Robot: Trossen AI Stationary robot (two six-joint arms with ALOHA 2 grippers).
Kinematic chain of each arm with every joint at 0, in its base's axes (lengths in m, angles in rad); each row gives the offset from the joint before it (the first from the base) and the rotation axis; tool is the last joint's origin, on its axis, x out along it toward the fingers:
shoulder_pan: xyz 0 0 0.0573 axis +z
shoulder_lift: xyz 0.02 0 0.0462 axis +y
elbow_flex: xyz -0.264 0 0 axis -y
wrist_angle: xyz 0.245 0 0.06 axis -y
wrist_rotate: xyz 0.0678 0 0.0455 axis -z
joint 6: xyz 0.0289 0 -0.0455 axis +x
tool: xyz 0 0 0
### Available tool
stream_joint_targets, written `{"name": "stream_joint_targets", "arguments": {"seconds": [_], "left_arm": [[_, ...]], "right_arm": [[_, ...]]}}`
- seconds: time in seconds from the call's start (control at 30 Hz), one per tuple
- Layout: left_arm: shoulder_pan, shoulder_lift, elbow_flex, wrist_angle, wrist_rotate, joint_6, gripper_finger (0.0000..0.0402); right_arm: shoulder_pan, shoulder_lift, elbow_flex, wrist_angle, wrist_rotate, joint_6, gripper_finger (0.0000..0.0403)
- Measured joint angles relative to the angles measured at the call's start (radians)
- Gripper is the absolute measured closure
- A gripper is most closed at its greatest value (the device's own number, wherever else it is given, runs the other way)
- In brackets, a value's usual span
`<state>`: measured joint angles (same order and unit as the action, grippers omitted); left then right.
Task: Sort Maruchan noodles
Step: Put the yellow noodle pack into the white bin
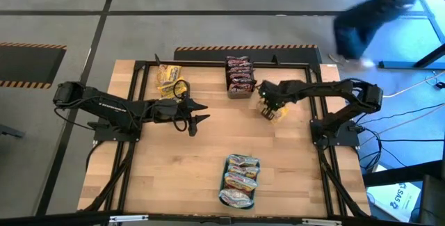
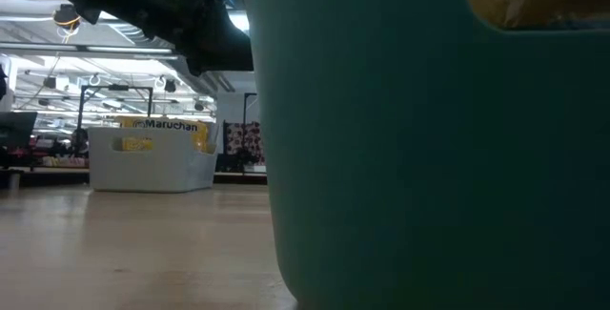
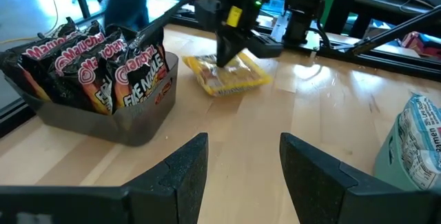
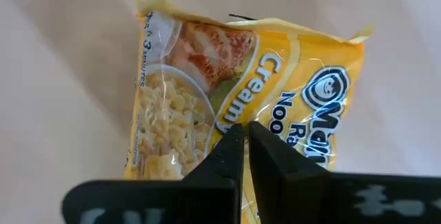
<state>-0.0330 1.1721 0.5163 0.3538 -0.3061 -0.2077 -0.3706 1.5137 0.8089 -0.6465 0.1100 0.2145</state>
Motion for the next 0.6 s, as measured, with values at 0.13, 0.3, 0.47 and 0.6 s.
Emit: {"name": "stream_joint_targets", "arguments": {"seconds": [0.13,0.3,0.47,0.6], "left_arm": [[0.000,0.000,0.000,0.000,0.000,-0.001,0.0227],[0.000,0.000,0.000,0.000,0.004,-0.003,0.0227],[-0.019,0.000,0.000,0.001,0.009,-0.021,0.0227],[-0.055,0.000,0.001,0.008,-0.010,-0.035,0.0227]], "right_arm": [[0.074,0.002,-0.001,0.084,-0.082,0.045,0.0391],[0.137,0.015,-0.005,0.203,-0.134,0.070,0.0391],[0.164,0.052,-0.005,0.335,-0.193,0.060,0.0391],[0.171,0.035,-0.005,0.388,-0.217,0.018,0.0391]]}}
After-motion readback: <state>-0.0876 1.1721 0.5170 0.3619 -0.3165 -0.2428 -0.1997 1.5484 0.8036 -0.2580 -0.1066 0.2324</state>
